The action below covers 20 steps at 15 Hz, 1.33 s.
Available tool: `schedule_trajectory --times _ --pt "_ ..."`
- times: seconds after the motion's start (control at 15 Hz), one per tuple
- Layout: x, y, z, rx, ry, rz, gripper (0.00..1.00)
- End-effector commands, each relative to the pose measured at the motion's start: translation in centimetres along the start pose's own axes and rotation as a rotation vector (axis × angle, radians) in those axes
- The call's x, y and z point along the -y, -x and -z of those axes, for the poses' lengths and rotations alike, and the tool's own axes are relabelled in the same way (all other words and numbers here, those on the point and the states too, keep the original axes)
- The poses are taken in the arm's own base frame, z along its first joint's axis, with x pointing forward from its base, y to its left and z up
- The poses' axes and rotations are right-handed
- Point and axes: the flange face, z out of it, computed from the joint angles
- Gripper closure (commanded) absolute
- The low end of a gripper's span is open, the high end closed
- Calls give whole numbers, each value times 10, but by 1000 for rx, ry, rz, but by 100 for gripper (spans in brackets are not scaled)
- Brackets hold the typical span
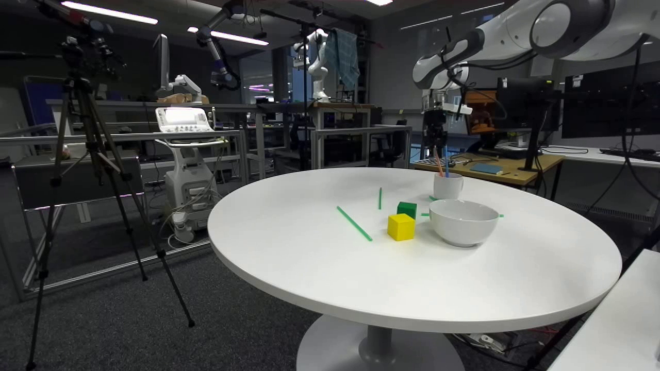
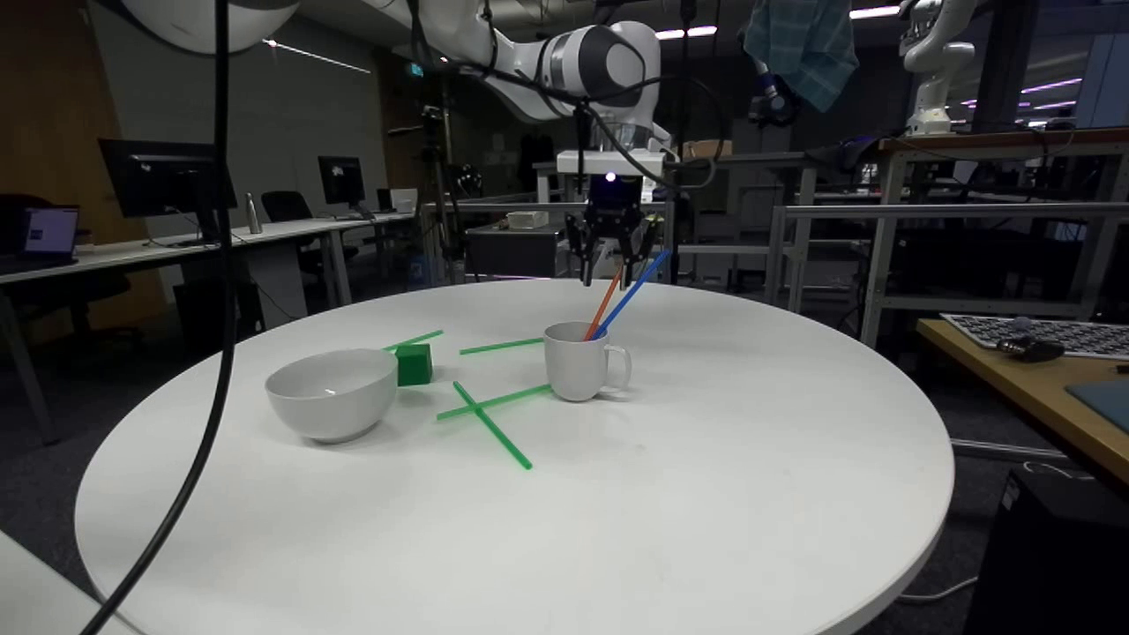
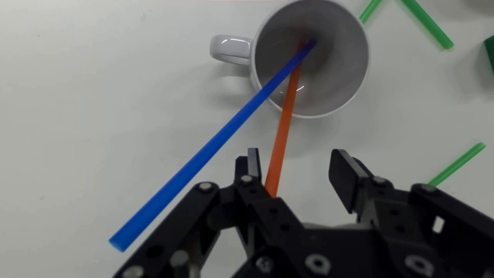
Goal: Take the red straw out of the white mug
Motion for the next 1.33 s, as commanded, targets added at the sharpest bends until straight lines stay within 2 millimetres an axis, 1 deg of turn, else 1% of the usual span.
schedule_trajectory --times 0.0,0.2,0.27,0.53,0.73,0.93,1.27 --pt "-7 -1 7 -10 -43 22 76" --pt "-7 -2 4 -8 -45 23 98" --pt "-7 -2 4 -8 -46 23 100" --pt "-6 -2 4 -8 -49 24 100" --pt "-4 -1 11 -13 -45 24 100" --pt "4 0 29 -31 -26 41 100" --pt "26 4 69 -49 10 86 100"
